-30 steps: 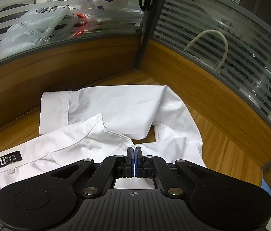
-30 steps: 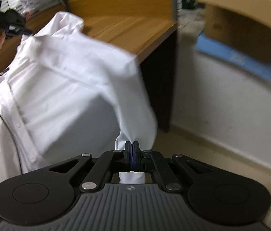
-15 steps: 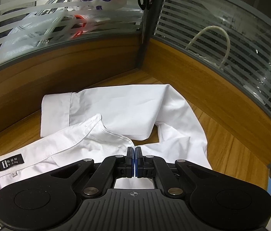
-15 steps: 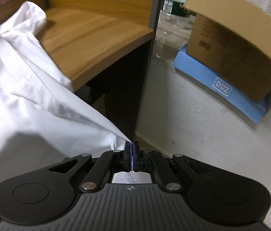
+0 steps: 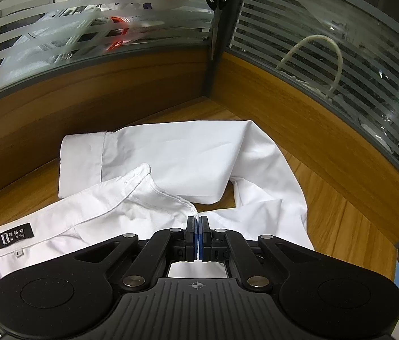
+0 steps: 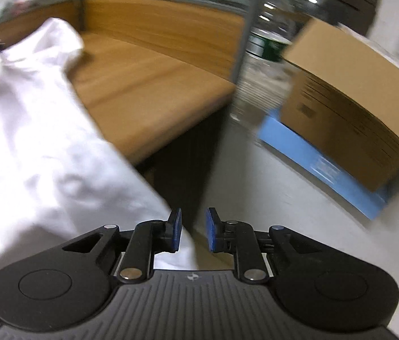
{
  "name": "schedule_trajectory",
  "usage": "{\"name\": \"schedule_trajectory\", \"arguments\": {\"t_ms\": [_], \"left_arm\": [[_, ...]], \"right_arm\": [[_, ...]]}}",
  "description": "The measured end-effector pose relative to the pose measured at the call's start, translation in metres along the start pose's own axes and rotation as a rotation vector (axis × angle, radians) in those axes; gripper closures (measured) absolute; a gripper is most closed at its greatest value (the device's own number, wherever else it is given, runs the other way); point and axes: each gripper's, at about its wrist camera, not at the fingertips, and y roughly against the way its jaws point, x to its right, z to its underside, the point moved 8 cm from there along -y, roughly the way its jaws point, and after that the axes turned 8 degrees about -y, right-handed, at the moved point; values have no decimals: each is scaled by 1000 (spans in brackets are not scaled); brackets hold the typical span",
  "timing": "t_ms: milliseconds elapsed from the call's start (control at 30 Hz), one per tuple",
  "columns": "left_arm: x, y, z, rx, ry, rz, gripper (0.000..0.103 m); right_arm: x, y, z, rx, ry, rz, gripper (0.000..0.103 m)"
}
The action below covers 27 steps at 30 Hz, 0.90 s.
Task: Fold clothes
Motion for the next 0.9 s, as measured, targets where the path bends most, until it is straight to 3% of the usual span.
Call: {"name": "schedule_trajectory", "arguments": {"t_ms": [200, 400, 600, 633, 667, 900], "left_arm": [[0, 2, 0, 1, -5, 0, 100], [-1, 5, 0, 2, -10, -1, 100], [0, 5, 1, 2, -12, -2, 100], [0, 5, 1, 2, -12, -2, 100], [-1, 5, 1, 2, -12, -2, 100], [-5, 13, 2, 7, -3, 11, 100]], "right_arm": [[-47, -4, 2, 8, 129, -86, 82], [-74, -20, 1, 7, 220, -86, 82], [-78, -32, 0, 10, 234, -68, 82], [-78, -32, 0, 16, 239, -68, 85], [-78, -31, -1, 24, 244, -68, 97], [-72, 2, -12, 95, 229, -48, 103]]}}
